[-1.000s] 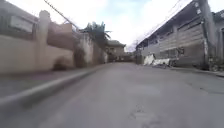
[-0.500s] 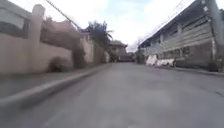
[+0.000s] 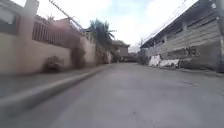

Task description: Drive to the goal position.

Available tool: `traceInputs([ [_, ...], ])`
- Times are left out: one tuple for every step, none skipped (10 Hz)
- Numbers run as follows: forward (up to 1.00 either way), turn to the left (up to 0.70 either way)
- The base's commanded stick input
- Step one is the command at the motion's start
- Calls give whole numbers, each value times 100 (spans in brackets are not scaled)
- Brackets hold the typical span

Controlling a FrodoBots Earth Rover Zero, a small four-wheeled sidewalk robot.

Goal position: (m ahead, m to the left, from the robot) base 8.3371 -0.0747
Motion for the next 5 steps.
traceInputs([
  [100,0],
  [100,0],
  [100,-3],
  [100,-26],
  [100,-40],
])
